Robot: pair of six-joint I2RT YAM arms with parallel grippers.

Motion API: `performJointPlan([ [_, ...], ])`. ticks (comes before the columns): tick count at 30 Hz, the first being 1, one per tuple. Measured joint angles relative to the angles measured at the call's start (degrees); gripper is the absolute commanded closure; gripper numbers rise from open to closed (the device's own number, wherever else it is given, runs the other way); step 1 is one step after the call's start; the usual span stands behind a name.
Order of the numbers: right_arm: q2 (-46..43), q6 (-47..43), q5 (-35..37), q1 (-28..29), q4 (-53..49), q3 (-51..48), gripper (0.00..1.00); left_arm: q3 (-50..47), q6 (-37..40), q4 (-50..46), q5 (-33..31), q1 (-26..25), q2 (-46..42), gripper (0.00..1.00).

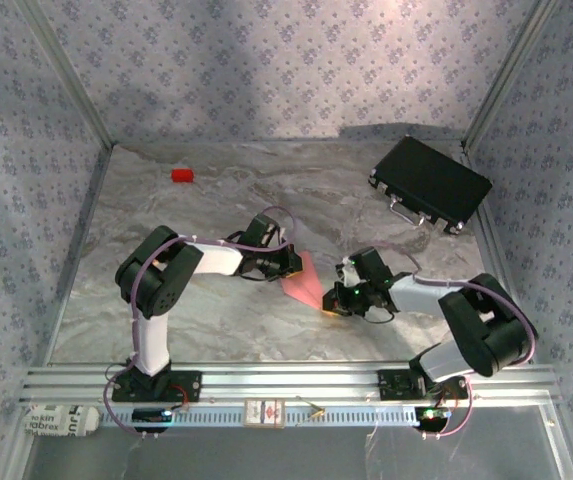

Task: Fold a paper plane with a square sheet of paper (pick it up from the middle)
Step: Fourth fold the wing at the center of the table.

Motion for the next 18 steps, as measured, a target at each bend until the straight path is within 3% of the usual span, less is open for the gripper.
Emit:
performJointPlan([
  [8, -6.40, 0.44, -3.63, -4.63, -2.27, -5.35, 0.95, -0.39, -0.15, 0.72, 0.17, 0.02, 0.00, 1.00],
  [14, -15.26, 1.09, -2.47, -6.05, -9.90, -5.46, 0.70, -1.27, -1.51, 2.60, 0.79, 0.28, 0.00, 1.00],
  [18, -17.33, 3.52, -1.81, -6.05, -10.73, -4.96, 0.66, -2.49, -3.37, 4.52, 0.76, 0.39, -0.31, 1.00],
])
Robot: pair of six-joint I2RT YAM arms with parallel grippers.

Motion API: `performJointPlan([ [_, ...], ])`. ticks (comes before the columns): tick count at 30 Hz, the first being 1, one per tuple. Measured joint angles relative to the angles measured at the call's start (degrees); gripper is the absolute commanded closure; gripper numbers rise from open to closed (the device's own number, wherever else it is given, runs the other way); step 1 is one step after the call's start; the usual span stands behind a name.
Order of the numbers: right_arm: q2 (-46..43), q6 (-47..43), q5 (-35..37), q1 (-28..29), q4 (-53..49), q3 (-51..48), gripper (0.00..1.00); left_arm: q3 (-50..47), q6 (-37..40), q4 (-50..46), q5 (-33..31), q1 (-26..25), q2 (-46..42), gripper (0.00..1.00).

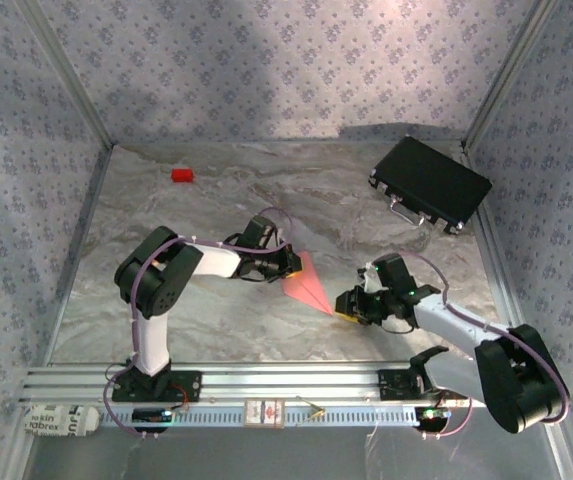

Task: Fold a paper plane with a square sheet of paper (pick it up from the middle)
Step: Fourth fold the wing at the center of the table, then turn over the paper at the center of the table.

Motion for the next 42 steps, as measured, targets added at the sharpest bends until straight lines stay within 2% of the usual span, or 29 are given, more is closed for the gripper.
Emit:
performJointPlan([
  [18, 11.82, 3.91, -1.57, 1.95, 3.82, 3.54, 0.70, -1.73, -2.19, 1.29, -0.39, 0.00, -0.98, 1.00],
  [42, 11.39, 3.89, -0.07, 2.23, 4.17, 3.74, 0.68, -1.73, -2.23, 1.31, -0.39, 0.00, -0.98, 1.00],
])
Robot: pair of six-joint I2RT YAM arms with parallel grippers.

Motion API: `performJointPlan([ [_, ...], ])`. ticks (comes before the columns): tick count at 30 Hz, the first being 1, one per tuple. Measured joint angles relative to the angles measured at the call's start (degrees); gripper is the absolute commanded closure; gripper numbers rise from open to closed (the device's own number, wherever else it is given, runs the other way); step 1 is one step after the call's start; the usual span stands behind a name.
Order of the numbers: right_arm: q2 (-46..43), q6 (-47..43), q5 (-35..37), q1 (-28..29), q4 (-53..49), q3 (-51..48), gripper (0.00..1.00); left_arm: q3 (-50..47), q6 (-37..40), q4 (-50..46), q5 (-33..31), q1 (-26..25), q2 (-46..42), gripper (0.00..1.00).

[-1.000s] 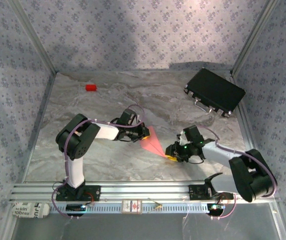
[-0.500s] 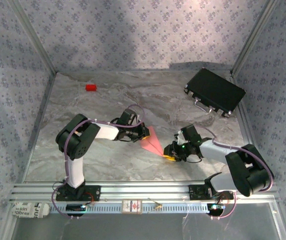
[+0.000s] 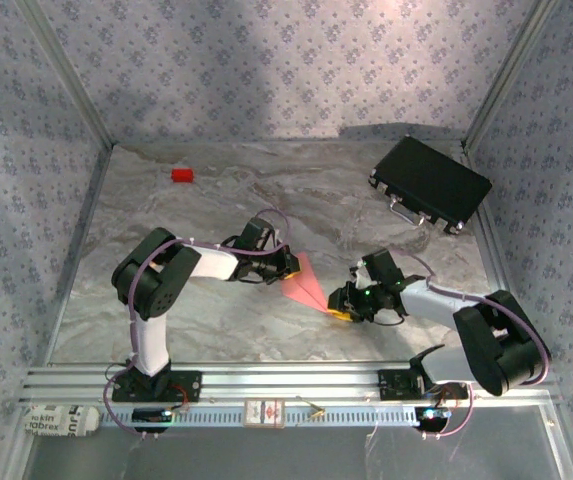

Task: Fold a paper plane with a square sheet of paper (pick it up from the middle)
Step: Turn over the paper at the center of the table.

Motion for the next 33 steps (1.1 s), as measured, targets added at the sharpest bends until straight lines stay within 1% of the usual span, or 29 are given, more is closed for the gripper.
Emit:
performJointPlan([
  [17, 1.51, -0.24, 0.31, 0.76, 0.31, 1.90, 0.66, 0.00, -0.98, 0.11, 0.00, 0.00, 0.00, 1.00],
  [23, 3.63, -0.90, 0.70, 1.53, -1.11, 3.30, 0.66, 0.00, -1.01, 0.11, 0.00, 0.00, 0.00, 1.00],
  [33, 3.69, -2.25, 2.47, 2.12, -3.21, 4.28, 0.65, 0.00, -1.01, 0.11, -0.02, 0.00, 0.00, 1.00],
])
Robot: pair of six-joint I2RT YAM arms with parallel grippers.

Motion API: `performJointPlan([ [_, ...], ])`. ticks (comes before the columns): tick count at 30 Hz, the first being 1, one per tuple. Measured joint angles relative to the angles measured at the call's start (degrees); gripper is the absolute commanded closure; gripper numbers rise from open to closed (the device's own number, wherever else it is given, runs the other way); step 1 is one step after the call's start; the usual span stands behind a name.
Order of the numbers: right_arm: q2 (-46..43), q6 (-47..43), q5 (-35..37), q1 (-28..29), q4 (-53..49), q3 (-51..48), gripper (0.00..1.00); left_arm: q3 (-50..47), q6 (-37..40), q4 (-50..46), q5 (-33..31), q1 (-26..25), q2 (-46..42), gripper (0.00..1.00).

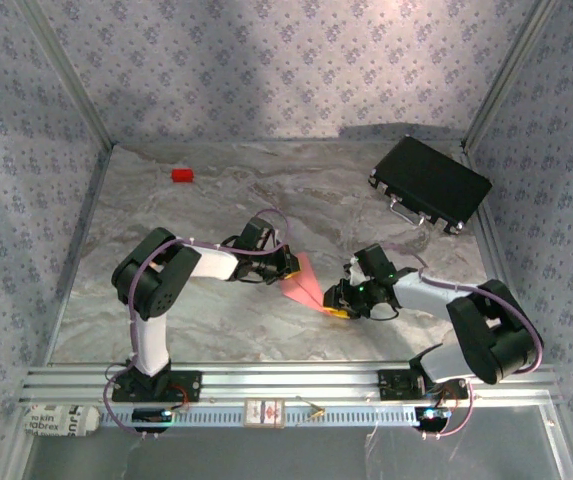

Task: Fold a paper plane with a square sheet of paper (pick it up from the middle)
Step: Turn over the paper at the center of the table.

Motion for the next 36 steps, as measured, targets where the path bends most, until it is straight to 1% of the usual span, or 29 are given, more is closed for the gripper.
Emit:
performJointPlan([
  [8, -0.22, -1.44, 1.33, 0.68, -1.42, 0.63, 0.66, 0.00, 0.00, 0.00, 0.00, 0.00, 0.00, 1.00],
  [11, -0.42, -1.44, 1.62, 0.74, -1.62, 0.63, 0.70, 0.00, 0.00, 0.00, 0.00, 0.00, 0.00, 1.00],
  [13, -0.42, -1.44, 1.64, 0.90, -1.68, 0.63, 0.70, 0.00, 0.00, 0.00, 0.00, 0.00, 0.00, 1.00],
  [26, -0.42, -0.98, -0.35, 0.87, 1.77, 0.57, 0.74, 0.00, 0.00, 0.02, 0.00, 0.00, 0.00, 1.00],
  [32, -0.42, -1.09, -0.61, 0.83, 2.45, 0.39, 0.83, 0.00, -0.02, 0.02, 0.00, 0.00, 0.00, 1.00],
  [36, -0.42, -1.55, -0.83, 0.68, 2.54, 0.26, 0.87, 0.00, 0.00, 0.02, 0.00, 0.00, 0.00, 1.00],
])
